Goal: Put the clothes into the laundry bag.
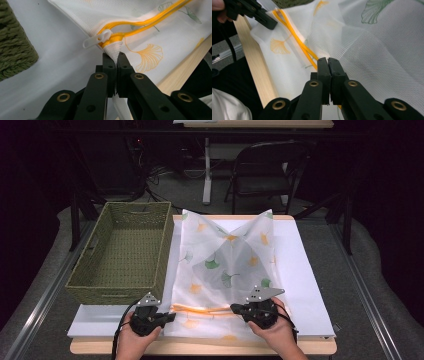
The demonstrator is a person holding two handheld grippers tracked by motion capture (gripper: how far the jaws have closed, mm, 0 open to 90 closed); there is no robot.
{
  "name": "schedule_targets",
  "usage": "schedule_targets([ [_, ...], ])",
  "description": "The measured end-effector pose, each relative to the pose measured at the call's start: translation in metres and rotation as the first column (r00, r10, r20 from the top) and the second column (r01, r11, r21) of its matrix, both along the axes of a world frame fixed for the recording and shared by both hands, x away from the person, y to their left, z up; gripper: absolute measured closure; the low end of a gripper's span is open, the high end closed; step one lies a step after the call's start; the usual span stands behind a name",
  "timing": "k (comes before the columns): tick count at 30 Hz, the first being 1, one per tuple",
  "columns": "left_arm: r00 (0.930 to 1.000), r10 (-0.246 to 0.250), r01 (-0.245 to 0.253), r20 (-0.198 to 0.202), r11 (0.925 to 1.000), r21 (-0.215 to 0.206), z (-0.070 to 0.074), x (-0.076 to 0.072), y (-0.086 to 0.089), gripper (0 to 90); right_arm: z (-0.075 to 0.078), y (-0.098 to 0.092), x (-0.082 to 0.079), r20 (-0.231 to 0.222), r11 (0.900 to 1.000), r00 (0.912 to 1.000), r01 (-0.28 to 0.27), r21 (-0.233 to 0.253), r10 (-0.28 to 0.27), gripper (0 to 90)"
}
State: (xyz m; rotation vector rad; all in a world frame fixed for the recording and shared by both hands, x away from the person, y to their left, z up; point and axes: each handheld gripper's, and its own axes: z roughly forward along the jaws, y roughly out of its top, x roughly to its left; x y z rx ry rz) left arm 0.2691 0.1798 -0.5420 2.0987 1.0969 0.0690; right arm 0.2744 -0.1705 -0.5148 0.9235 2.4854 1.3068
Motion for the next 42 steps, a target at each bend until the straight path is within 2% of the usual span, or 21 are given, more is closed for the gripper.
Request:
schedule_targets([
  [6,0.9999,0.011,-0.011,0.001,0.9999,-0.009,-0.002,0.0,0.001,81.3,-0.013,0.003,0.006,-0.021,0.999,0.9997,0.008,-0.048,-0.009,88.7],
  [8,0.9999,0.005,-0.005,-0.012,1.0,-0.007,-0.003,0.001,0.002,78.3,-0.015,0.003,0.007,-0.021,0.998,0.9997,0.01,-0.06,-0.011,88.7],
  [19,0.9997,0.006,-0.007,-0.024,0.9999,-0.013,-0.007,0.004,0.0,66.3,-0.022,0.001,0.013,-0.04,0.998,0.999,0.019,-0.063,-0.021,88.7],
  [23,0.9996,0.006,-0.006,-0.026,0.9998,-0.017,-0.007,0.004,-0.001,65.3,-0.023,-0.001,0.014,-0.041,0.998,0.9989,0.022,-0.067,-0.025,88.6],
  [28,0.9995,-0.005,0.005,-0.03,0.9999,-0.016,-0.006,0.005,-0.001,68.0,-0.024,-0.001,0.015,-0.047,0.997,0.9985,0.026,-0.07,-0.029,88.6],
  [31,0.9997,-0.001,0.0,-0.026,0.9999,-0.01,-0.004,0.004,-0.002,73.7,-0.024,-0.001,0.015,-0.047,0.997,0.9985,0.026,-0.072,-0.029,88.6],
  [37,0.9996,-0.016,0.016,0.023,0.9997,-0.015,0.005,0.001,-0.005,86.5,-0.021,-0.001,0.013,-0.041,0.998,0.9987,0.028,-0.065,-0.03,88.3],
  [42,0.9978,-0.047,0.047,0.048,0.9989,-0.002,0.012,0.0,-0.012,88.5,-0.016,-0.001,0.01,-0.022,0.998,0.9992,0.032,-0.059,-0.033,83.9],
])
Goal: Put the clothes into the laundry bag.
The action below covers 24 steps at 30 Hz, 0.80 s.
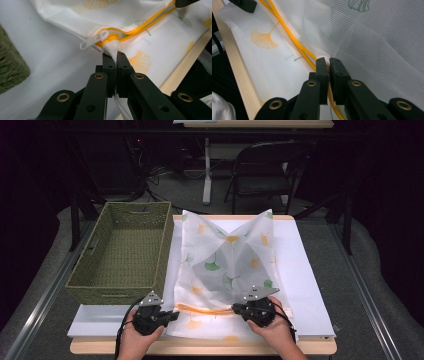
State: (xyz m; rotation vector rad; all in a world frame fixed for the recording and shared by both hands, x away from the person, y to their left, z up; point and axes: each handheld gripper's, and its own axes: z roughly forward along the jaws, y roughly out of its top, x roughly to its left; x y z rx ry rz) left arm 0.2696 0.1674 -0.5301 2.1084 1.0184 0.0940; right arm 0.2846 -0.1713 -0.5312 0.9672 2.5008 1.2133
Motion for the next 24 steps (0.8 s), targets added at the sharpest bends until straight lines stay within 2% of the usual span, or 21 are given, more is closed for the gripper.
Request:
schedule_targets([
  [6,0.9995,-0.019,0.018,0.025,0.9997,0.013,0.005,0.003,-0.009,88.6,0.013,-0.002,-0.004,0.027,1.0,0.9996,-0.004,0.022,0.003,72.0],
  [8,0.9993,-0.025,0.025,0.026,0.9997,0.01,0.007,0.003,-0.011,88.6,0.018,-0.002,-0.006,0.029,0.999,0.9996,-0.007,0.051,0.005,68.7],
  [12,0.9986,-0.04,0.039,0.035,0.9991,0.017,0.01,0.003,-0.019,88.5,0.026,0.005,-0.007,0.052,0.995,0.998,-0.04,0.087,0.035,64.8],
  [15,0.9977,-0.052,0.051,0.044,0.9983,0.03,0.011,0.002,-0.023,88.3,0.03,0.014,-0.007,0.087,0.994,0.9939,-0.075,0.077,0.069,63.9],
  [18,0.9975,-0.052,0.051,0.048,0.9983,0.029,0.012,0.002,-0.027,88.0,0.033,0.024,-0.004,0.083,0.992,0.9923,-0.099,0.084,0.092,65.4],
  [21,0.9971,-0.065,0.064,0.039,0.9975,0.031,0.011,0.003,-0.031,87.7,0.033,0.036,0.0,0.07,0.989,0.991,-0.121,0.09,0.115,76.2],
  [24,0.9973,-0.07,0.069,0.024,0.9974,0.022,0.006,0.006,-0.037,87.2,0.031,0.05,0.005,0.052,0.988,0.991,-0.128,0.089,0.124,82.2],
])
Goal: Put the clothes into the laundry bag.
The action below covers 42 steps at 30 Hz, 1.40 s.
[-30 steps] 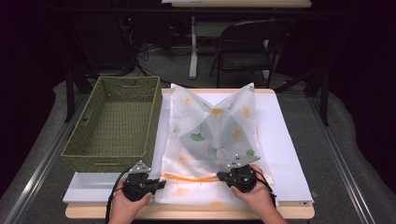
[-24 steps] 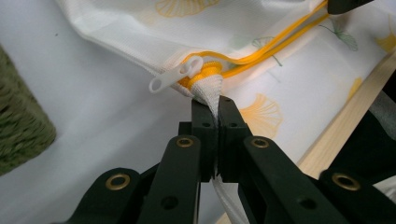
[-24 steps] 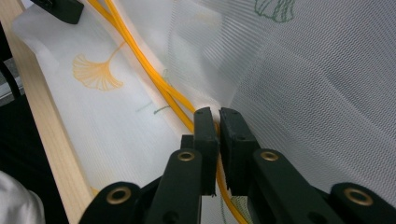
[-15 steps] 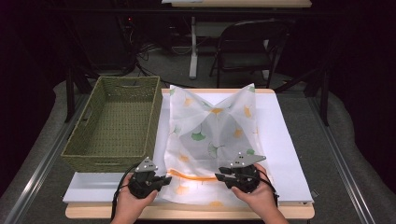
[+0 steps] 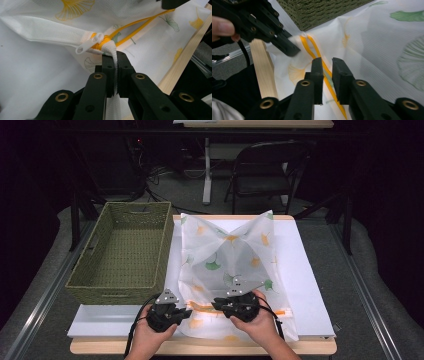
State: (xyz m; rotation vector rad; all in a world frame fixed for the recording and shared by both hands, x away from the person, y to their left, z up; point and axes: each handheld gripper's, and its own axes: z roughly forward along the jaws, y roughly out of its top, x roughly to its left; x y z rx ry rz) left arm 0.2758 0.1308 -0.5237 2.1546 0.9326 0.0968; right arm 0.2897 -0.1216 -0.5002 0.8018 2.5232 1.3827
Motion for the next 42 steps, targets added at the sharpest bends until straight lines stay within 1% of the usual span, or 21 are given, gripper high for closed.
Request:
schedule_targets([
  [2,0.9999,-0.008,0.008,-0.008,1.0,-0.006,-0.003,0.002,-0.003,87.0,-0.001,0.008,0.003,-0.006,1.0,1.0,-0.008,-0.004,0.008,83.3],
  [4,0.9996,-0.021,0.021,-0.016,0.9997,-0.01,-0.005,0.004,-0.007,86.7,-0.002,0.016,0.006,-0.001,1.0,0.9999,-0.011,-0.014,0.011,83.5],
  [5,0.9997,-0.022,0.022,-0.013,0.9997,-0.008,-0.007,0.005,-0.009,86.7,-0.002,0.019,0.007,0.002,1.0,0.9999,-0.014,-0.012,0.014,83.5],
  [8,0.9992,-0.035,0.035,-0.019,0.9994,0.001,-0.01,0.006,-0.015,86.6,-0.006,0.026,0.01,0.006,0.999,0.9997,-0.025,-0.02,0.025,81.6],
  [10,0.9992,-0.035,0.035,-0.019,0.9994,0.001,-0.01,0.006,-0.015,86.6,-0.006,0.028,0.01,0.005,0.999,0.9996,-0.029,-0.022,0.029,81.6],
  [11,0.9992,-0.035,0.035,-0.019,0.9994,0.001,-0.01,0.006,-0.015,86.6,-0.006,0.028,0.01,0.005,0.999,0.9996,-0.029,-0.022,0.029,78.9],
  [13,0.9992,-0.035,0.035,-0.019,0.9994,0.001,-0.01,0.006,-0.015,86.6,-0.006,0.028,0.01,0.005,0.999,0.9996,-0.029,-0.022,0.029,78.9],
  [14,0.9992,-0.038,0.038,-0.012,0.9991,0.016,-0.014,0.007,-0.021,86.6,-0.006,0.028,0.01,0.005,0.999,0.9996,-0.029,-0.022,0.029,78.9],
  [15,0.9992,-0.038,0.038,-0.012,0.9991,0.016,-0.014,0.007,-0.021,86.6,-0.006,0.028,0.01,0.005,0.999,0.9996,-0.029,-0.022,0.029,78.9],
  [16,0.999,-0.043,0.043,-0.016,0.999,0.015,-0.014,0.006,-0.02,86.6,-0.012,0.036,0.013,0.001,0.999,0.9991,-0.041,-0.027,0.042,78.8],
  [17,0.999,-0.042,0.042,-0.015,0.999,0.014,-0.014,0.006,-0.02,86.8,-0.014,0.038,0.015,-0.003,0.999,0.9991,-0.043,-0.029,0.042,77.7],
  [21,0.9992,-0.039,0.04,-0.011,0.9991,0.014,-0.014,0.005,-0.02,87.1,-0.016,0.047,0.018,-0.008,0.998,0.9988,-0.049,-0.03,0.049,76.5],
  [25,0.9992,-0.038,0.038,-0.014,0.9992,0.009,-0.015,0.005,-0.019,87.4,-0.019,0.054,0.019,-0.002,0.998,0.9984,-0.056,-0.039,0.056,75.2],
  [27,0.9993,-0.034,0.034,-0.018,0.9994,0.004,-0.015,0.005,-0.019,87.6,-0.02,0.056,0.02,0.006,0.997,0.9987,-0.051,-0.051,0.051,75.7],
  [28,0.9991,-0.041,0.041,-0.013,0.9991,0.008,-0.015,0.005,-0.019,87.6,-0.021,0.056,0.021,0.006,0.997,0.9988,-0.048,-0.053,0.049,76.2],
  [32,0.9989,-0.042,0.042,-0.019,0.9991,0.009,-0.015,0.005,-0.018,88.0,-0.021,0.056,0.023,0.005,0.998,0.9992,-0.039,-0.049,0.04,79.1],
  [35,0.9991,-0.039,0.04,-0.017,0.9992,0.009,-0.015,0.004,-0.018,88.1,-0.019,0.053,0.023,0.019,0.998,0.9996,-0.022,-0.053,0.023,81.9],
  [36,0.9992,-0.035,0.035,-0.018,0.9994,0.008,-0.015,0.004,-0.018,88.1,-0.019,0.052,0.024,0.017,0.998,0.9997,-0.019,-0.055,0.02,82.5],
  [37,0.9991,-0.04,0.04,-0.013,0.9991,0.013,-0.015,0.004,-0.017,88.0,-0.019,0.051,0.024,0.009,0.998,0.9998,-0.016,-0.055,0.017,82.7],
  [41,0.9993,-0.035,0.035,-0.016,0.9993,0.008,-0.015,0.003,-0.017,88.1,-0.019,0.049,0.025,0.001,0.998,0.9999,-0.013,-0.054,0.013,83.9],
  [42,0.9993,-0.036,0.036,-0.01,0.9993,0.014,-0.015,0.003,-0.016,88.1,-0.019,0.049,0.025,-0.002,0.998,0.9999,-0.012,-0.056,0.012,83.9],
])
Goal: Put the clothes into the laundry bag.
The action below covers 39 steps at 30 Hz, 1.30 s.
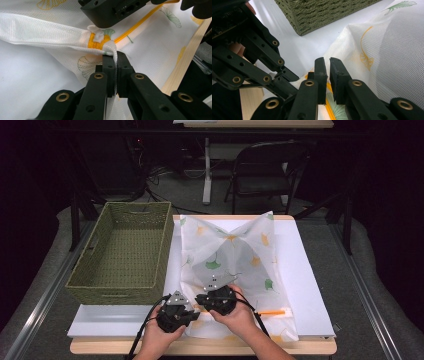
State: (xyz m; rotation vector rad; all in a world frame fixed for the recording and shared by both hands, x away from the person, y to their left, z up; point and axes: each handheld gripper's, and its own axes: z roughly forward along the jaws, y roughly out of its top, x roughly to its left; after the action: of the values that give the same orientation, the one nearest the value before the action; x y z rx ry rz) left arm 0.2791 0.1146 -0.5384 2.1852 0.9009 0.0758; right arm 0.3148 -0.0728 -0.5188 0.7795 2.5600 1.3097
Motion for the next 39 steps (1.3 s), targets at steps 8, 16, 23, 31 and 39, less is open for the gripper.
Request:
schedule_targets([
  [8,0.9999,0.011,-0.011,0.002,0.9999,0.002,0.0,-0.003,0.004,88.0,0.0,-0.005,0.004,-0.03,0.999,0.9995,0.012,0.032,-0.011,81.9],
  [16,0.9996,0.026,-0.026,0.011,0.9993,0.026,0.002,-0.009,0.016,88.0,-0.001,-0.004,0.01,-0.144,0.995,0.9895,0.029,0.094,-0.016,72.4],
  [23,0.9992,0.037,-0.037,0.013,0.9978,0.055,0.004,-0.014,0.027,88.1,-0.004,0.005,0.013,-0.211,0.993,0.9774,0.006,0.116,0.018,71.3],
  [31,0.999,0.045,-0.045,0.003,0.9967,0.068,-0.002,-0.018,0.038,88.0,-0.01,0.019,0.016,-0.263,0.991,0.9625,-0.035,0.13,0.068,66.9],
  [39,0.9988,0.049,-0.048,-0.008,0.9967,0.065,-0.005,-0.019,0.043,88.0,-0.017,0.03,0.019,-0.3,0.989,0.9473,-0.076,0.129,0.112,64.5],
])
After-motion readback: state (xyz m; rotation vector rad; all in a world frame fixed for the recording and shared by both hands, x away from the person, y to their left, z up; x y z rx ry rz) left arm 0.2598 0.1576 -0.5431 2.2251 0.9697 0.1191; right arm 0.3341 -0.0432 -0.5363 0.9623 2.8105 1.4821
